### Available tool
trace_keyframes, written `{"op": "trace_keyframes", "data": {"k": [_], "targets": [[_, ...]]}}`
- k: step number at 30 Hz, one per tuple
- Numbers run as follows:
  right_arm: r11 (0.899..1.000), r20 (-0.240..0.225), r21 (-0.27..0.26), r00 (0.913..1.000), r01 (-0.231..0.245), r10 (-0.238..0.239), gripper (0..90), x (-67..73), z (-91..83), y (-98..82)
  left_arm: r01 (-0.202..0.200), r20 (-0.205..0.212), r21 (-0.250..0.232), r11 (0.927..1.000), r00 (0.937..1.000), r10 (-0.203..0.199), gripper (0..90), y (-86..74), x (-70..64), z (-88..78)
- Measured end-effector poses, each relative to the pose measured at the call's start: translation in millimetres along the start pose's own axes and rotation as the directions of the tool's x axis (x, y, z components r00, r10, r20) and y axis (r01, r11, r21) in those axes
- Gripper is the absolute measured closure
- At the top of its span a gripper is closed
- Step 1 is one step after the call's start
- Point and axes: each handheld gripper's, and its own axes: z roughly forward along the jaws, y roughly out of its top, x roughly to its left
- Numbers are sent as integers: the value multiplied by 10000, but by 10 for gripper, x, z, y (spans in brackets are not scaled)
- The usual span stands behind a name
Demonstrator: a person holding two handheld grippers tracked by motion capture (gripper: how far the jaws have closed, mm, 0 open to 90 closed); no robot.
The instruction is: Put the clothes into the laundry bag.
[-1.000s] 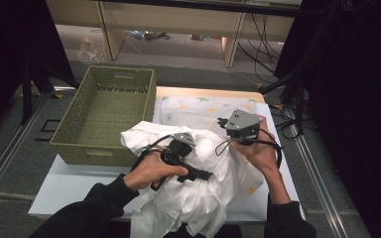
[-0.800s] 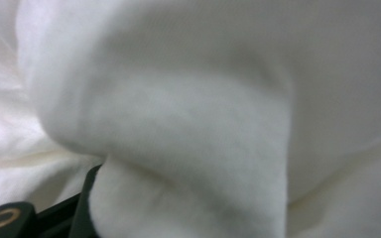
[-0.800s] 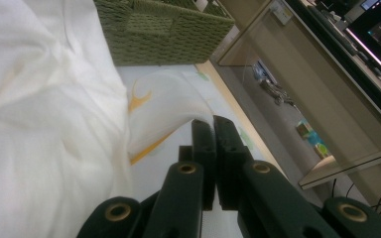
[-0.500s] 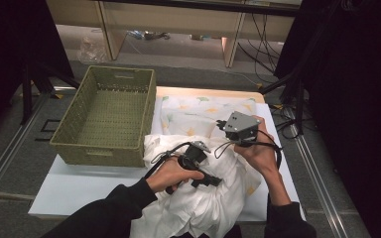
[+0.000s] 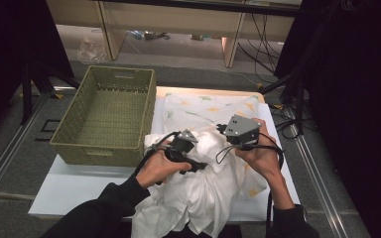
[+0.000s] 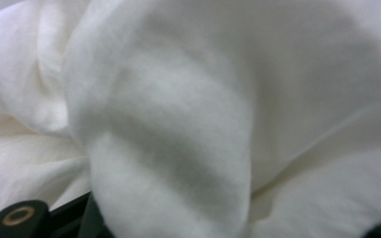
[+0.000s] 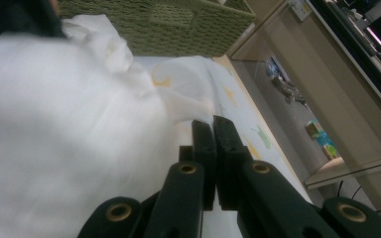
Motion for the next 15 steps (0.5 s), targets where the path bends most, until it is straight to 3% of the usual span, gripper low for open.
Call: {"op": "trace_keyframes", "data": {"k": [2,4,6,7,8,11,12,13,15], "targets": [[10000,-38,-4,10000,-17,17,900,7,20,5,270,-173,-99,9996,9995,-271,493,14,56,-40],[9998,-72,61,9998,-174,174,900,20,31,16,276,-245,-54,9996,9993,-277,482,21,62,13],[10000,-122,25,9999,53,-53,900,26,62,37,322,-235,-14,9995,9992,-322,460,24,41,154],[9999,-97,96,9999,133,-133,900,41,75,47,609,-227,-78,9981,9979,-611,438,27,25,333],[9999,-97,96,9999,133,-133,900,41,75,47,609,-227,-78,9981,9979,-611,425,27,25,333],[9999,-169,110,9998,72,-70,900,46,76,34,164,-48,674,9976,9999,-161,384,41,95,500],[9997,-127,186,9998,-159,162,900,52,73,19,748,-11,265,9968,9972,-748,364,30,71,561],[9999,-168,142,9998,-91,93,900,42,75,-1,825,65,127,9965,9966,-826,344,21,69,574],[9997,-214,160,9996,-177,181,900,26,75,-49,601,323,206,9980,9976,-607,294,8,82,534]]}}
